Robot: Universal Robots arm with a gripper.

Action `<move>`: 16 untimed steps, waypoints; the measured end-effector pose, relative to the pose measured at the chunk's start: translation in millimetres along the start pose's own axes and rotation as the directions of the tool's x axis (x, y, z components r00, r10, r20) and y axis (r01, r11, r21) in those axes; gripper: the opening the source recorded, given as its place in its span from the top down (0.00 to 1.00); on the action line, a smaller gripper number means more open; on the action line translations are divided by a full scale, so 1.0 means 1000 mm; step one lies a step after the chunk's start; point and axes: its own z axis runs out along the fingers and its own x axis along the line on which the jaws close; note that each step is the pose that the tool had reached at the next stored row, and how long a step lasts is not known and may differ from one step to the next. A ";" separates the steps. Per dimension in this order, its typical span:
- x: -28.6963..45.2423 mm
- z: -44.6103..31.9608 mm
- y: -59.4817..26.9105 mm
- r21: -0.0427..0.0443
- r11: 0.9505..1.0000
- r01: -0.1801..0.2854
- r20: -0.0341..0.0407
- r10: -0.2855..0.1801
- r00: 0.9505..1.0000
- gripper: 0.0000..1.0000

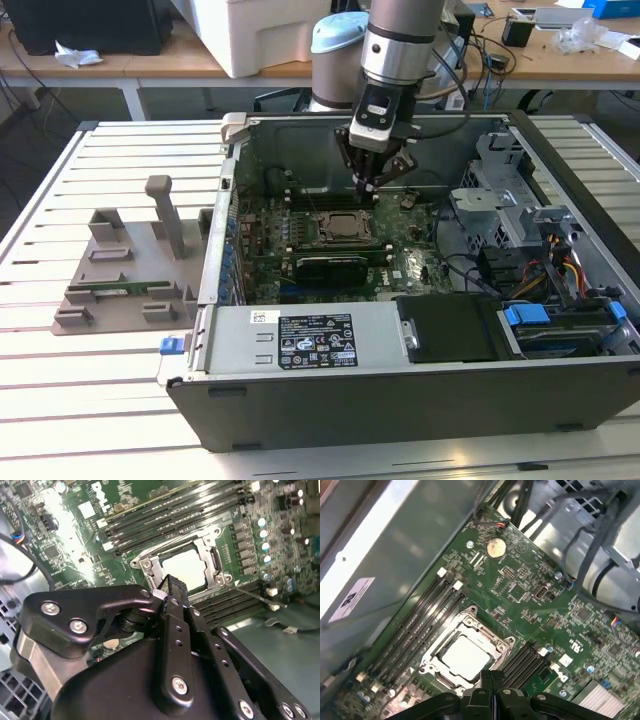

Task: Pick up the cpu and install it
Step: 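Install the first cpu locking lever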

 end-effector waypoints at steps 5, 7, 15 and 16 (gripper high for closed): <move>0.0000 0.0000 0.0000 0.001 0.991 0.136 0.020 -0.136 0.990 0.89; 0.0000 0.0000 0.0000 0.002 0.980 0.199 0.029 -0.199 0.980 0.89; 0.0000 0.0000 0.0000 0.008 0.935 0.356 0.052 -0.356 0.933 0.89; 0.0000 0.0000 0.0000 0.008 0.929 0.371 0.054 -0.371 0.927 0.89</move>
